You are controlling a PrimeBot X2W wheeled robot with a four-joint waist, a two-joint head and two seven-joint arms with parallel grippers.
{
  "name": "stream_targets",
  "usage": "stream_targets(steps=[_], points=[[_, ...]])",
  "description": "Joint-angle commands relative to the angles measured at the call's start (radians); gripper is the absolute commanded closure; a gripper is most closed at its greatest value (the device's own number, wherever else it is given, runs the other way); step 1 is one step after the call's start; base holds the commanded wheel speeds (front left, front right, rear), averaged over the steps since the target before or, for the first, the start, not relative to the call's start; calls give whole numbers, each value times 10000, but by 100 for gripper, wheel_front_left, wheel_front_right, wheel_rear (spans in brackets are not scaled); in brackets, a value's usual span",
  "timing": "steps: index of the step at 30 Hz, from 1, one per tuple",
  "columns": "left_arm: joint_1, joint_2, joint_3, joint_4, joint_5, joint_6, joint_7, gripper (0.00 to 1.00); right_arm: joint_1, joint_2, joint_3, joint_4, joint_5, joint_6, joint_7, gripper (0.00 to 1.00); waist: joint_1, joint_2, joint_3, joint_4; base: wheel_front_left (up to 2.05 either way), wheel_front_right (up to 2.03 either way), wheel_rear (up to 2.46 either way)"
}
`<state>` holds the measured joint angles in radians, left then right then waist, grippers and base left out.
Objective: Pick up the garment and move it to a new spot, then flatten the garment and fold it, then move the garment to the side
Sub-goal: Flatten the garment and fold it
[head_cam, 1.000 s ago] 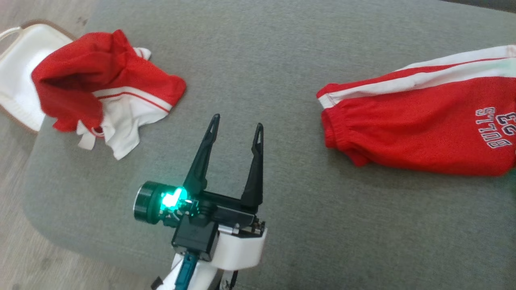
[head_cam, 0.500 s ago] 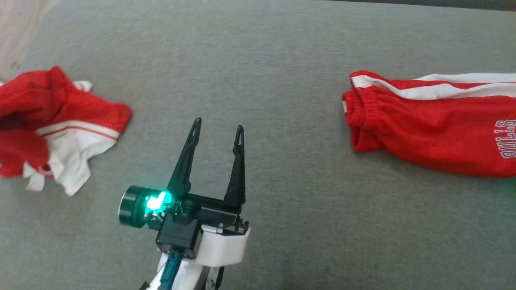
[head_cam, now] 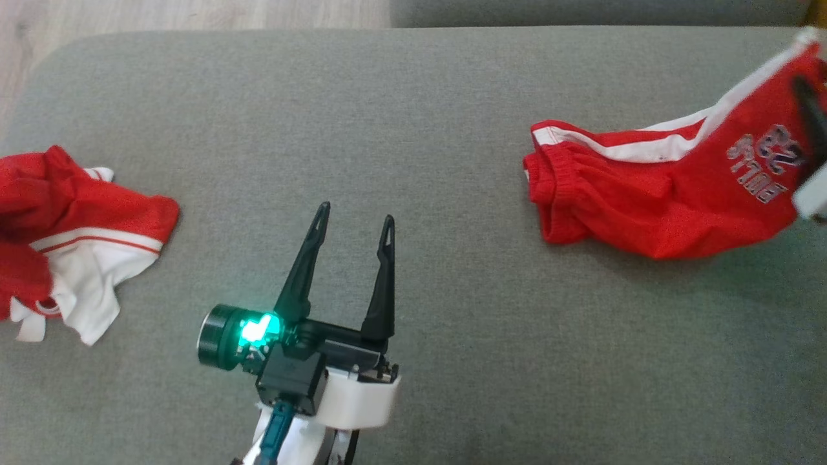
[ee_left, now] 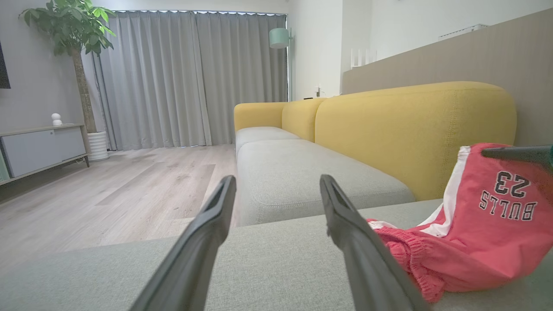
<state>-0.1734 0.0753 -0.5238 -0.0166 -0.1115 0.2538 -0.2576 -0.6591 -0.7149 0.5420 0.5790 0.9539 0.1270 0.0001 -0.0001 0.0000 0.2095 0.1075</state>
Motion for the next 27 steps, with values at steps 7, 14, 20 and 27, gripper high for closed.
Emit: stream_targets(steps=[7,14,20,27], points=[[82,-157,307,-205,72,-191,-41,0,-310,1147,998,-1616,-610,37,902,100,1,0,-148,397,0,0,0],[192,-217,283,-138,15,-191,-41,0,161,2467,1512,-1902,-774,37,885,0,1,0,-238,868,0,0,0],[432,-231,469,-207,43,-143,-41,0,1188,1741,713,-2479,-1400,37,-158,0,1,0,-364,1029,0,0,0],[1166,-157,1108,-119,46,-89,-41,0,3227,1781,-1083,-2825,-3039,37,-2210,0,1,0,-1115,400,0,0,0]])
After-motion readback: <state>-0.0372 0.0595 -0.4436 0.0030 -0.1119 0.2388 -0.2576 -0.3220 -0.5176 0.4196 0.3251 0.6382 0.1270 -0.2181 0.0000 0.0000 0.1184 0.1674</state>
